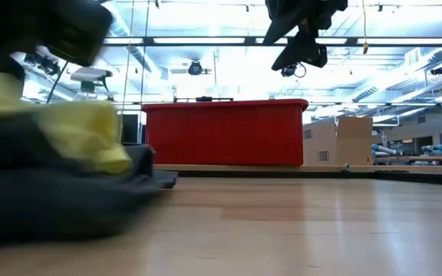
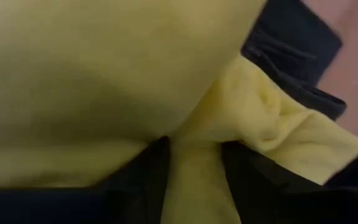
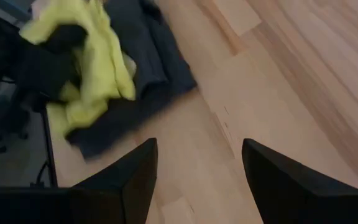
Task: Fold Laundry from Bin
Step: Stack the yellow shirt on top of the black short, then fold the dark blue short
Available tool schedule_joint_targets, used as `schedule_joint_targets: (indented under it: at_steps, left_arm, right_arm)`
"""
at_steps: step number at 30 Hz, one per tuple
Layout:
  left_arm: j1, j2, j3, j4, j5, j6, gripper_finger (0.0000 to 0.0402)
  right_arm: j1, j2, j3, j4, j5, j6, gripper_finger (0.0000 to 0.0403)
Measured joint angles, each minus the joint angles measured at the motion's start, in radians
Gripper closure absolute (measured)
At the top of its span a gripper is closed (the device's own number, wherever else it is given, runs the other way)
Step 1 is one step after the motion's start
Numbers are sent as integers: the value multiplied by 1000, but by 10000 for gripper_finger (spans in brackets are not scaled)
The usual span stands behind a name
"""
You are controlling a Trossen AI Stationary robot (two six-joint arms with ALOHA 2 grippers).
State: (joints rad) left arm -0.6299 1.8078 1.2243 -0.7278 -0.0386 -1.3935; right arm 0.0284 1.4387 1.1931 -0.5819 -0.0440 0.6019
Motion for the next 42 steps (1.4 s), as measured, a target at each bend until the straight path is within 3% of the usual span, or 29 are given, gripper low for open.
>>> schedule_joint_targets:
  at_steps: [6,13,16,19,22,25,29,34,37,42]
  left_arm:
    - [3,-23,-3,-298,22,150,253]
    - [70,-105,-4,-259,-2,146,257]
    - [113,-184,11,-254,-79,136,257]
    - [189,-282,13,-266,-174,202,258]
    - [321,-365,13,-283,-216,342,258]
    - [492,-410,13,-257,-227,548,258]
    - [720,-417,13,-98,-219,869,258]
    - [970,-416,13,233,-159,1202,258]
    - [1121,-416,13,450,-141,1279,258]
    - [1327,-376,13,714,-128,1308,258]
  right_arm:
    - [4,-11,0,-21,-20,-7,165]
    - [-32,-45,0,-57,-36,-87,165]
    - [-108,-60,0,-17,-43,-147,165]
    - [-232,-56,0,60,-115,-194,165]
    - [-363,-26,1,159,-189,-227,165]
    - [-474,15,0,263,-194,-276,165]
    - [-595,53,0,451,-111,-409,166]
    - [-720,81,1,735,38,-601,170]
    - [-797,108,2,853,104,-614,170]
    - [-917,199,2,917,108,-613,170]
